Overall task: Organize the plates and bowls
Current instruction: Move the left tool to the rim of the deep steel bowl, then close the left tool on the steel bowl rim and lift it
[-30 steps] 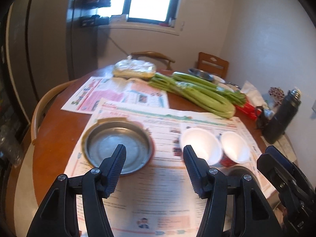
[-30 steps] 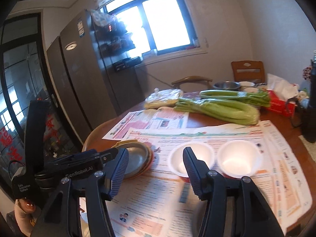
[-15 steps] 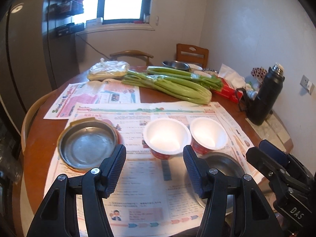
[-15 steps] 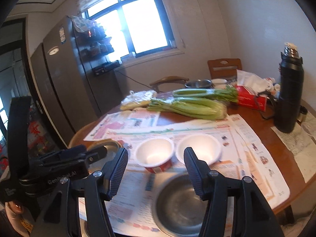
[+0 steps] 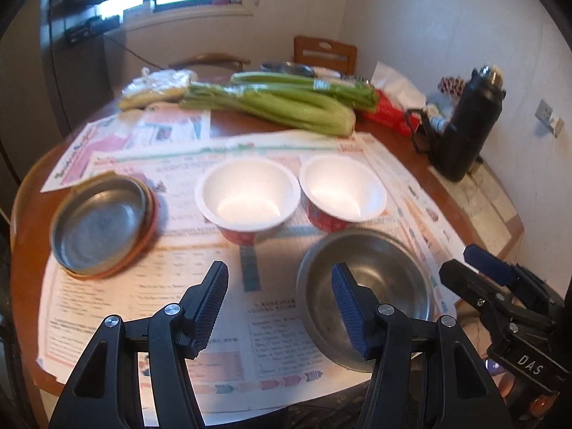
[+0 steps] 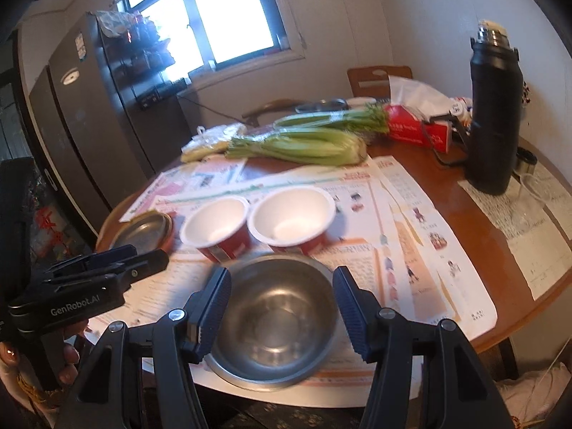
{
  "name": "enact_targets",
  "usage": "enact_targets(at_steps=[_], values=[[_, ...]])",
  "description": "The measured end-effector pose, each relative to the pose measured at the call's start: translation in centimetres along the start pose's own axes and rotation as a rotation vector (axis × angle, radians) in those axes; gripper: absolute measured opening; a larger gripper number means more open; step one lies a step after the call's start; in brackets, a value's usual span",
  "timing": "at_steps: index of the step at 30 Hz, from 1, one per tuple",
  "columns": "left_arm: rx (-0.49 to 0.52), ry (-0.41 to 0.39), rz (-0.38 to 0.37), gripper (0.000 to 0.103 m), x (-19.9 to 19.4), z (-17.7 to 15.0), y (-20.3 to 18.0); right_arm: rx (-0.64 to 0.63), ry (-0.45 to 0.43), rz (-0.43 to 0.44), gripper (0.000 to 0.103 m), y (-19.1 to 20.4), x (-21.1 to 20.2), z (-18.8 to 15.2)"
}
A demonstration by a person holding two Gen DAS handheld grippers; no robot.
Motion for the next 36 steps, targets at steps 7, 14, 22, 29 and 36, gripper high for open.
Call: enact_targets(at_steps=[7,14,22,29,36], values=[[0.044,0.05,-0.005,0.062,3.0,-0.7,-1.5,-0.014,0.089,-0.017,0.058,-1.5,2.6,-1.4],[0.057,0.102,-0.031,0.062,6.0,-1.3,-2.8,-0.019,0.152,-0.056,0.058,-3.0,5.5,-2.9],[0.059,0.154,-0.057,0.062,8.5,-1.8,-2.8,0.006,0.178,-0.023,0.058,-2.8,7.8,-3.8],[0.029,0.166,-0.053,0.062,9.7,-2.1,-2.1,-0.032,0.193,0.014,0.051,-1.8,8.9,-4.6],[0.055,0.174,-0.068,0.047,9.6,-2.0,-3.1,-0.007,0.193,0.061,0.045,-1.5,8.8,-4.6]])
Point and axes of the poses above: each gripper's, at about its wrist camera, not at the fingertips, and x roughly the way its jaws point, y to its left, z to its top, the point moved 7 cm from there along x, roughly the way its jaws point, and after that the axes turned 3 degrees about x, right-handed, at the moved point
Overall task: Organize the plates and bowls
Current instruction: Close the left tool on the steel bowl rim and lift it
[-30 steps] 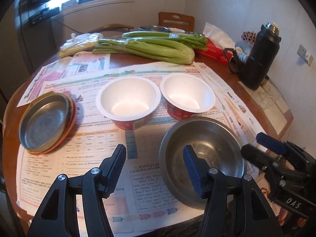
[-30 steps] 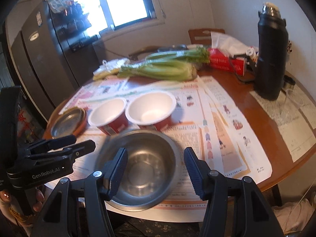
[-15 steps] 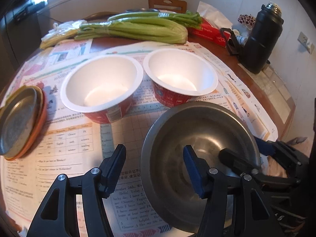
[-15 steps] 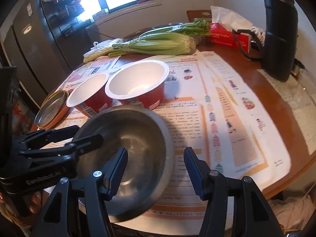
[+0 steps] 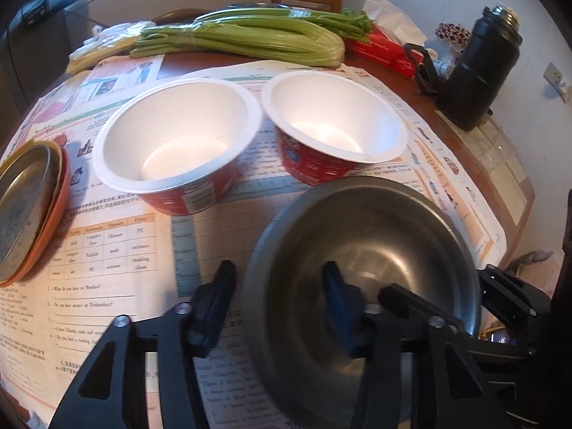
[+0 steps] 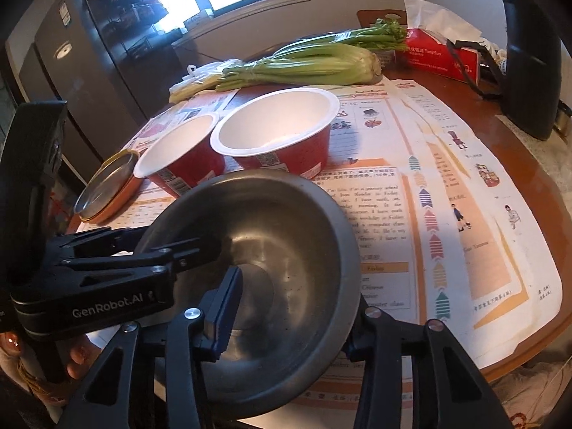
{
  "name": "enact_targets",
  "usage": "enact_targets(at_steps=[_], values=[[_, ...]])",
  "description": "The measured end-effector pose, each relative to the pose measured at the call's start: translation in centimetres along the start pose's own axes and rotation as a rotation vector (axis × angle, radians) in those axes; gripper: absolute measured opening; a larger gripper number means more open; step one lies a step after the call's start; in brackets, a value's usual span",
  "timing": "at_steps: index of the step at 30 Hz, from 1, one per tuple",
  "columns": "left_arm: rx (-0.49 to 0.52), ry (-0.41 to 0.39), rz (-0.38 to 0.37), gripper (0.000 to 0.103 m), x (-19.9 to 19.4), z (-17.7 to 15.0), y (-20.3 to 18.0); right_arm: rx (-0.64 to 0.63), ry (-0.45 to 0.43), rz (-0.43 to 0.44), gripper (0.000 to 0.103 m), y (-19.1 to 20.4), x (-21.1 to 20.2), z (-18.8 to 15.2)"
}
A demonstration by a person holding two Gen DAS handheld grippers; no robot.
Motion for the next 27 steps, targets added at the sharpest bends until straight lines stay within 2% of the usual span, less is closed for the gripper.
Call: enact_targets(at_steps=[4,13,24,27], values=[[-0.006,0.013,-0.008,0.043,0.1,0.1,-0.3,0.009,0.004,0.02,0.042,0.0,-0.1,0.0],[-0.011,0.024,0.0,0.043,-0.7,0.1,-0.4,0.002,-0.012,0.016,0.041,0.5,-0.8,0.4],[-0.019,-0.027,0.013,0.044,-3.7,-0.1,0.5,-0.021,-0.049,0.036,0.041,2.2,-2.5,0.9],[-0.031,-0.041,0.004,0.047,-4.3,-0.3,1.1,-0.036,-0.05,0.041,0.041,3.1,-2.7,0.8]])
Point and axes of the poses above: each gripper's, at about its wrist camera, not at the fingertips, and x roughly the way its jaws point, y to its left, z to its top, the point moved 7 cm from there along x, roughly the way its jaws point, and after that the axes turned 3 degrees about x, right-handed, at the moved point
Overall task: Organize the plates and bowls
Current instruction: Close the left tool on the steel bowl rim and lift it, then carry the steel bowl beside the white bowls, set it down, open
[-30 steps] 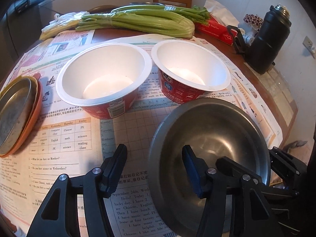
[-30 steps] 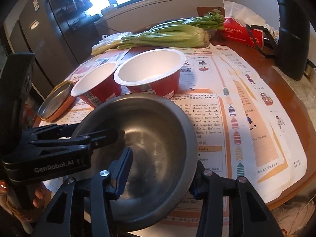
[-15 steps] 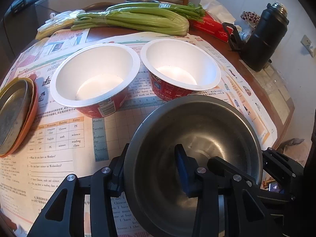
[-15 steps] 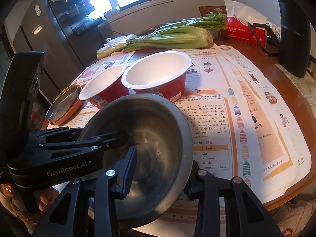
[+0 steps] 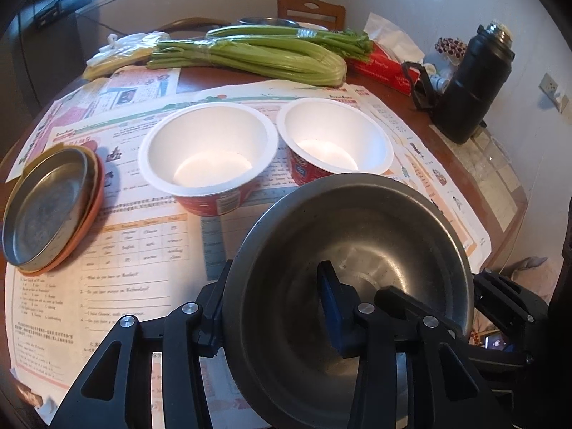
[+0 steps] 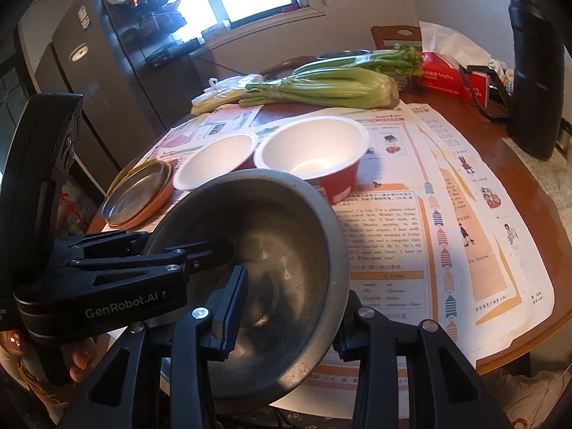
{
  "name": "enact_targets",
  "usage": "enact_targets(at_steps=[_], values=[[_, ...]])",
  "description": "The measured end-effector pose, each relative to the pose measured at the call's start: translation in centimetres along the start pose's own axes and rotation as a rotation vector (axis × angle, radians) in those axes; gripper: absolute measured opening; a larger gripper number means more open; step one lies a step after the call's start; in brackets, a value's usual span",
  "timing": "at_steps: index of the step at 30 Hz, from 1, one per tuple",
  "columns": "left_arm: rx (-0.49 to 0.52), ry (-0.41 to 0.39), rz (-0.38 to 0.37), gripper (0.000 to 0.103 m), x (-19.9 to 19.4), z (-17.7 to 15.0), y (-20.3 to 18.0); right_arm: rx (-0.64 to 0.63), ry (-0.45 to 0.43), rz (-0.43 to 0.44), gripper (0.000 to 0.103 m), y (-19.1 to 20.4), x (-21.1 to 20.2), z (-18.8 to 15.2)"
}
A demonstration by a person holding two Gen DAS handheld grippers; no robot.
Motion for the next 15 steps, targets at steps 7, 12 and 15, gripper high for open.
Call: enact_targets(at_steps=[7,12,15], values=[[-0.028,-0.036,0.008,0.05,-1.3,-0.5,2.1,-0.034,0.026,0.017,0.044,2.3,0.9,-0.5],[-0.042,-0.04,0.002,0.05,-1.4,-1.1,3.3,-0.053,0.032,0.019,0.044,3.6,1.5,-0.4],[-0.055,-0.039,-0.007,0.05,-1.2,-1.3,4.1,-0.062,0.033,0.016,0.044,4.3,1.8,-0.4]])
Point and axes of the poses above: each gripper's, at about its wrist camera, not at the fingertips, and x roughly the way its jaws point, y to its left, z to its top, the point moved 7 cm from there along x, roughly the way its jaws point, and after that the axes turned 3 degrees about x, right-handed, at the moved point
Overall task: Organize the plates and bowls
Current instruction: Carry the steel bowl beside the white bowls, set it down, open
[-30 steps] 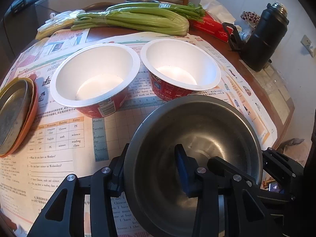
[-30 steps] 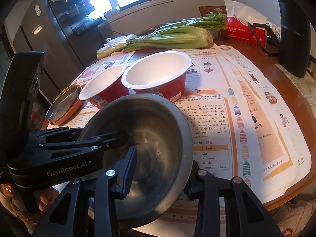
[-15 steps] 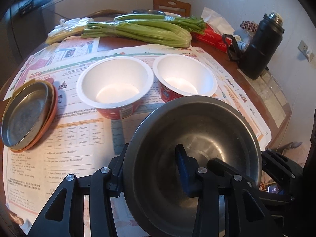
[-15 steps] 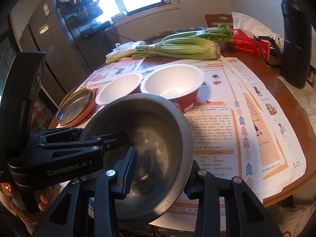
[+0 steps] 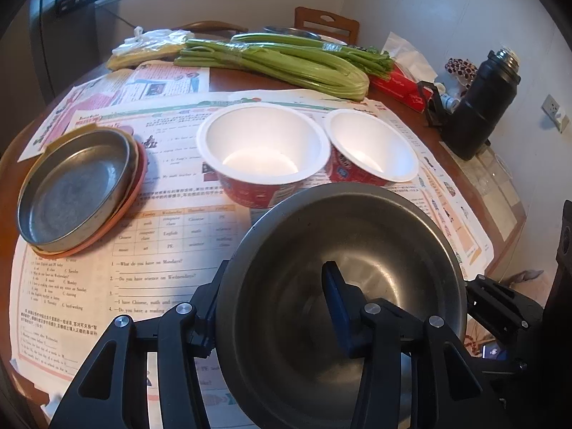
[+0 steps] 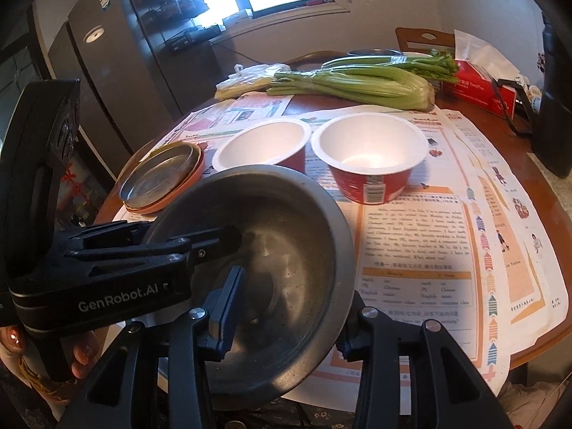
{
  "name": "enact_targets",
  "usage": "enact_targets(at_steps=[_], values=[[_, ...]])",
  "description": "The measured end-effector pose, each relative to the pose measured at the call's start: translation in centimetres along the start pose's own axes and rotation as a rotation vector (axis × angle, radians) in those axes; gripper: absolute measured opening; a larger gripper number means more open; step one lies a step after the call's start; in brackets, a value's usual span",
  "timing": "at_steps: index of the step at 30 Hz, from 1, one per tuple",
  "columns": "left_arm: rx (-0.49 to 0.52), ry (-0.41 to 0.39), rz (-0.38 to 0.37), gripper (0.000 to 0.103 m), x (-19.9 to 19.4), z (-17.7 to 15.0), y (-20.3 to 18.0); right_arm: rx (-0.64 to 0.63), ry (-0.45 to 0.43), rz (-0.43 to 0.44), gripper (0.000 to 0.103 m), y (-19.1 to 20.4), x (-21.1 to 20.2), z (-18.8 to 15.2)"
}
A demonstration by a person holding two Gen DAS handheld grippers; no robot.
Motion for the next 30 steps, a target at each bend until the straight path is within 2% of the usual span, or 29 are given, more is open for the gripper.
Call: enact_targets(at_steps=[11,20,30], values=[[-0.047,0.029,-0.019,0.05,1.7,-0.8,2.6,0.011,0.027,0.032,0.044,1.0,2.2,-0.3],[-0.054,0.009,0.001,0.05,2.0,-0.8,3.9,0.007,0.045,0.032,0.044,1.7,3.8,-0.2],[-0.06,0.002,-0.009,0.05,2.4,-0.8,4.3,0.004,0.038,0.023,0.044,1.8,4.6,-0.1]])
Point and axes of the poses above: each gripper's, at about its wrist camera, not at the fingertips, and x roughly the way its jaws point, y to its left, z to its top, the point moved 7 cm from there along x, roughly the way its jaws point, and after that the axes turned 3 degrees about x, right-handed, at the moved point
